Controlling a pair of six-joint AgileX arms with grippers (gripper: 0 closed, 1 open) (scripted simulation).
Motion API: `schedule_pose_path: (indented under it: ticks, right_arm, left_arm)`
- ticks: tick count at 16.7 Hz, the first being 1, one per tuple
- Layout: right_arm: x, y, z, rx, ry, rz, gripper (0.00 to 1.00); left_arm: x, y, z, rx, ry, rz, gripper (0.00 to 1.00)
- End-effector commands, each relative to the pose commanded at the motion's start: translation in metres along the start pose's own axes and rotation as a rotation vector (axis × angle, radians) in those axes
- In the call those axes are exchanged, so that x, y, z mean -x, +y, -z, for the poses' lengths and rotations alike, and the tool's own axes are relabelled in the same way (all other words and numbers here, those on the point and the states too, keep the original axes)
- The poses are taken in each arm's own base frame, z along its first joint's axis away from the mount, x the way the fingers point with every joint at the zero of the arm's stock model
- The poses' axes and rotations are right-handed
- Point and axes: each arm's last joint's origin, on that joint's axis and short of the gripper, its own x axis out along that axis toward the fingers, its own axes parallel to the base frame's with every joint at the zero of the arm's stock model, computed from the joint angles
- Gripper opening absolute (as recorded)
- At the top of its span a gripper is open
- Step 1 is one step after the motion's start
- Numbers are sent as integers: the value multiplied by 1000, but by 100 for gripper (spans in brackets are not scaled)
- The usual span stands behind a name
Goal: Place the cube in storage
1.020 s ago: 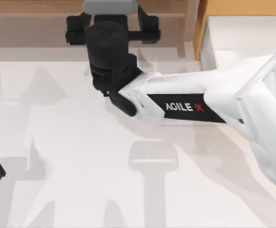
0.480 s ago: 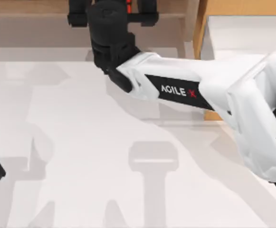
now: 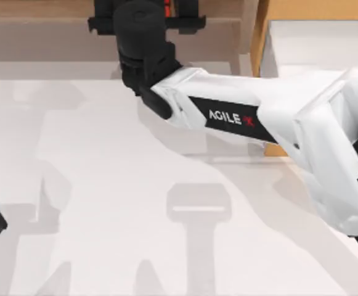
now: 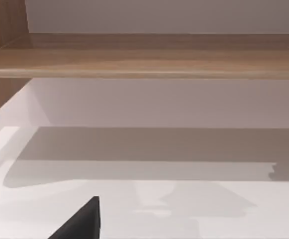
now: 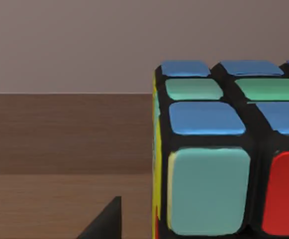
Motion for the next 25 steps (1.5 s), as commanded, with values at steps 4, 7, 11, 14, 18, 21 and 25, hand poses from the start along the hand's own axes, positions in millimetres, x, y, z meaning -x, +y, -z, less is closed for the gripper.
schedule_pose_path:
  ticks: [4,7,11,14,18,21,25]
  right_arm:
    - [0,0,0,0,0,0,40]
    - [0,0,0,0,0,0,17]
    - [0,0,0,0,0,0,0]
    - [0,0,0,0,0,0,0]
    - [2,2,-1,-3,-2,-4,0]
    - [7,1,-8,-3,-2,-4,0]
    - [17,2,-17,-2,-1,-5,0]
  left_arm:
    - [0,0,0,0,0,0,100]
    - [0,0,0,0,0,0,100]
    - [0,0,0,0,0,0,100]
    - [0,0,0,0,0,0,100]
    - [0,0,0,0,0,0,100]
    - [0,0,0,0,0,0,100]
    - [0,0,0,0,0,0,100]
